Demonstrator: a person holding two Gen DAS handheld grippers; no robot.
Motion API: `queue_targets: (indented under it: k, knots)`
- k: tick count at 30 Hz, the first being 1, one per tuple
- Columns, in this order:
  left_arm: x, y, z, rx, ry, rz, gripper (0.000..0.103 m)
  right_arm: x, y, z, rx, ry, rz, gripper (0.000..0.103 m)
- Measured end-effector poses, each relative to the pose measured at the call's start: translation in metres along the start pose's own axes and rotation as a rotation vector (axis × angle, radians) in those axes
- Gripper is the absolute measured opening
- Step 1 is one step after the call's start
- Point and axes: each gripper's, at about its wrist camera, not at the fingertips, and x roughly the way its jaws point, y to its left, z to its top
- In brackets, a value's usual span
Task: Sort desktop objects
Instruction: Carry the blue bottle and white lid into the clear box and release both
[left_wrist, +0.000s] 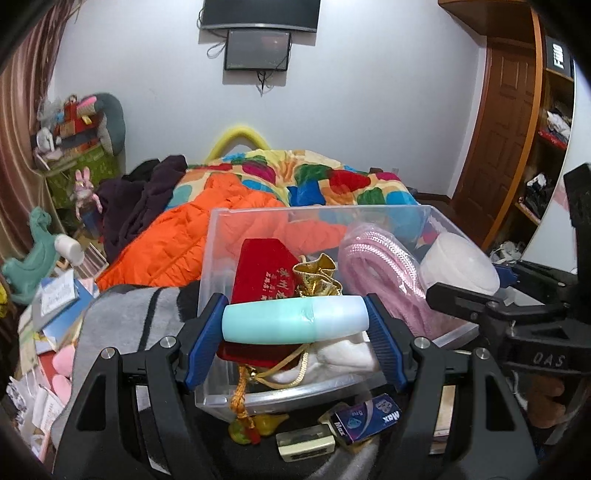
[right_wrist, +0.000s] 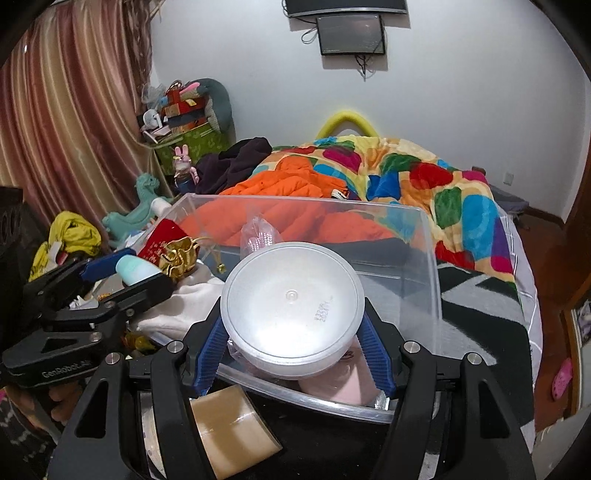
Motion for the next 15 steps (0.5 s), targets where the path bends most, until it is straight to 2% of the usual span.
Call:
queue_targets:
  k: [7,11,15]
  knots:
    - [-0.0005,-0.0037,-0.0036,0.019,-0.012,0.015,0.075,0.004,0.0121,-0.0029,-0.046,-0.004,-0.037,0.063]
    - [-0.0017,-0.0043,-0.0043,0.017,-0.02,0.017,0.076,0.0021,0.0107,-0.0041,-0.033,-0.005,-0.033,0.071]
    - [-0.0027,-0.0034,-0.0032,0.004,-0.019,0.004,0.077,-0.005,0.0104,-0.0064,-0.017,-0.012,-0.005,0.075]
